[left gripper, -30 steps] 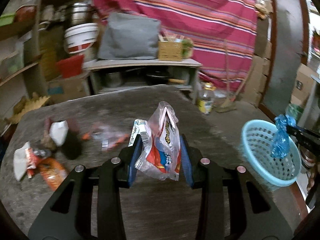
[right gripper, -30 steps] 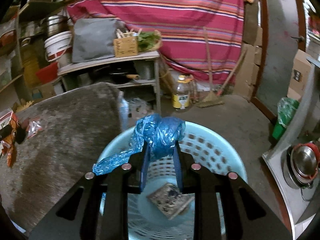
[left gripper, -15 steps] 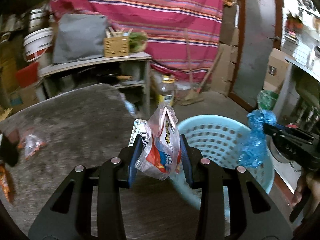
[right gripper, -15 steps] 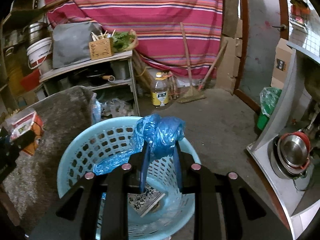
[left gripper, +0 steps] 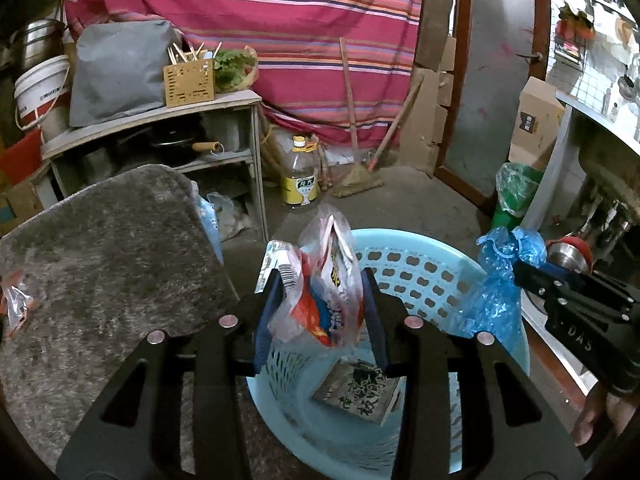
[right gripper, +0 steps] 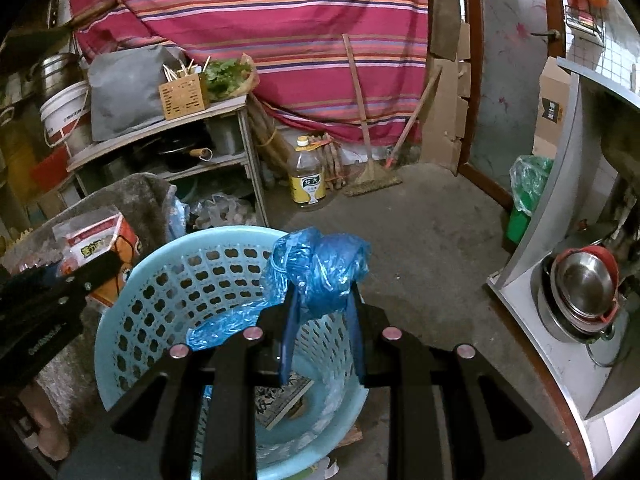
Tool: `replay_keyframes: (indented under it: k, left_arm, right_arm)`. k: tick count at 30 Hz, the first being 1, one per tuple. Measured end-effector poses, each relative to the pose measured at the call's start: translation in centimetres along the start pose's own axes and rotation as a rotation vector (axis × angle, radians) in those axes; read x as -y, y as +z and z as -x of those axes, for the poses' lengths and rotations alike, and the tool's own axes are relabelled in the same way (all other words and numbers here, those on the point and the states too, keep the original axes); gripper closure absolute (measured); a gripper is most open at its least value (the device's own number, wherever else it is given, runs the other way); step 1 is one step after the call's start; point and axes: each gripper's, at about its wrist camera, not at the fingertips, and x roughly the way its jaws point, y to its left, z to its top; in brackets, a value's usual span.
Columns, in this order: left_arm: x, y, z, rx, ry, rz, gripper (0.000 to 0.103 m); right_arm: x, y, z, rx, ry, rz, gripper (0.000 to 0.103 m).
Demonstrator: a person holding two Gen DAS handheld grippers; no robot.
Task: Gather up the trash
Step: 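Carry both items to the blue basket and open both tools to drop them, then move both tools back over the table toward the white tissue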
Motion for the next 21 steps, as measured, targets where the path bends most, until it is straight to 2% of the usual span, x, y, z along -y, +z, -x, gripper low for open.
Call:
replay_keyframes:
  k: [2,8,11,15,17,18,19,21]
  left_arm:
    - [-0.3,0.1,0.2,-0.001,-0.001,0.002,0.052]
    - [-2.0,0.2,2.2,0.042,0.042,0.012,0.030]
    - [-3.5,0.0,3.3,0.060,0.065,0.032,0.021]
    - [-6.3,-0.4,5.0,0.072,0.110,0.061,0.016]
    - [-7.8,-0.6,6.1,0.077,0.145,0.062,0.013]
    - [-8.5,-0.8,6.7,0.083,0.162,0.063,0.012]
    - [-9.6,-1.0,7.5,0.094,0.185,0.064,0.010]
    - [-11.3,-1.3,8.8,0.106,0.219,0.072,0.008]
  right_arm:
    - [-0.3,0.0,-0.2,-0.005,0.000,0.011,0.079]
    - [-1.0,-0.1,-0.6,-0.021,0.002,0.027,0.079]
    - [-1.8,-0.1,-1.1,-0.030,0.004,0.038,0.079]
    - [-3.3,-0.1,-1.9,-0.047,0.003,0.050,0.075]
    - [-4.3,-0.1,-2.3,-0.058,-0.013,0.063,0.062]
    - [-4.9,0.0,-2.6,-0.064,-0.031,0.070,0.043]
    - [-5.3,-0.1,-2.7,-0.068,-0.039,0.074,0.030]
    - [-6.3,-0.1,-2.8,-0.070,-0.058,0.077,0.029]
